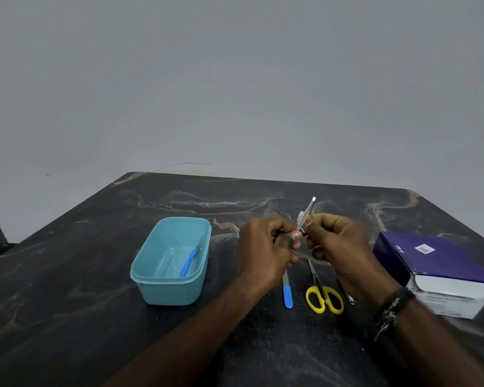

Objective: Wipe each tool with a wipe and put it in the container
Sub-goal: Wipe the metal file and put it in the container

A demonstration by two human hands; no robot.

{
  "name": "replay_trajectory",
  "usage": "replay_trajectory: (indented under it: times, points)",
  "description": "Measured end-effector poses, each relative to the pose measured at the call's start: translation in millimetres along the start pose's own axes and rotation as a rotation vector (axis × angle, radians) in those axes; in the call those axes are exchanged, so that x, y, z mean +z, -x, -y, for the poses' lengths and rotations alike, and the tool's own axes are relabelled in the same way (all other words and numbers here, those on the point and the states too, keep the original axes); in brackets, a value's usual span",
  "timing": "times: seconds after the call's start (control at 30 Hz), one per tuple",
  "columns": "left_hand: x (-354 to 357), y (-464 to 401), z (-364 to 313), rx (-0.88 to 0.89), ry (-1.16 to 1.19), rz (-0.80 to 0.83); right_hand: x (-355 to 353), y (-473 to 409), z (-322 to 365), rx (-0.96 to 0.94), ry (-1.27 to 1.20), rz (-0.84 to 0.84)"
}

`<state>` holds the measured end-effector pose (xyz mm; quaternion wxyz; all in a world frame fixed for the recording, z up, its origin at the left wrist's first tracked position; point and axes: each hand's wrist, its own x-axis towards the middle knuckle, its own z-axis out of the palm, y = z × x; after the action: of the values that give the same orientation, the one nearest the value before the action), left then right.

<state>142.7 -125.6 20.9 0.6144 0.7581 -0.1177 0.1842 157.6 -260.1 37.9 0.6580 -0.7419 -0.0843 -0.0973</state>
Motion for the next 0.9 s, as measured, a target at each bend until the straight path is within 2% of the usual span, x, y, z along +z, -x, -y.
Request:
replay_trajectory:
  times: [0.1, 0.3, 0.37, 0.53, 0.6, 0.8, 0.9]
  points:
    - [-0.5, -0.6, 0.4, -0.007, -0.009, 0.004, 1.0, -0.7, -0.1, -0.002, 0.019, -0.007]
    - [4.6, 4.5, -5.7, 0.004, -0.021, 0.086, -5.1, -4.1, 2.8, -0.027, -0.12, -0.214]
    - [5.5, 5.5, -5.6, 0.011, -0.027, 0.078, -5.7, -3.9, 0.5, -0.023, -0.113, -0.196]
    - [1.1, 1.3, -3.0, 0.005, -0.014, -0.008, -3.4, -3.9, -3.0, 0.048, -0.039, 0.022]
    - [0.4, 0.4, -4.4, 0.003, -0.003, -0.015, -3.9, -4.8, -1.6, 0.038, -0.029, 0.007]
    - [6.4, 7.6, -9.5, -0.004, 0.016, 0.077, -9.4, -7.5, 0.3, 0.02, -0.164, -0.202]
    - [6.3, 7.1, -9.7, 0.002, 0.003, 0.06, -8.1, -6.8, -2.7, 0.025, -0.14, -0.153]
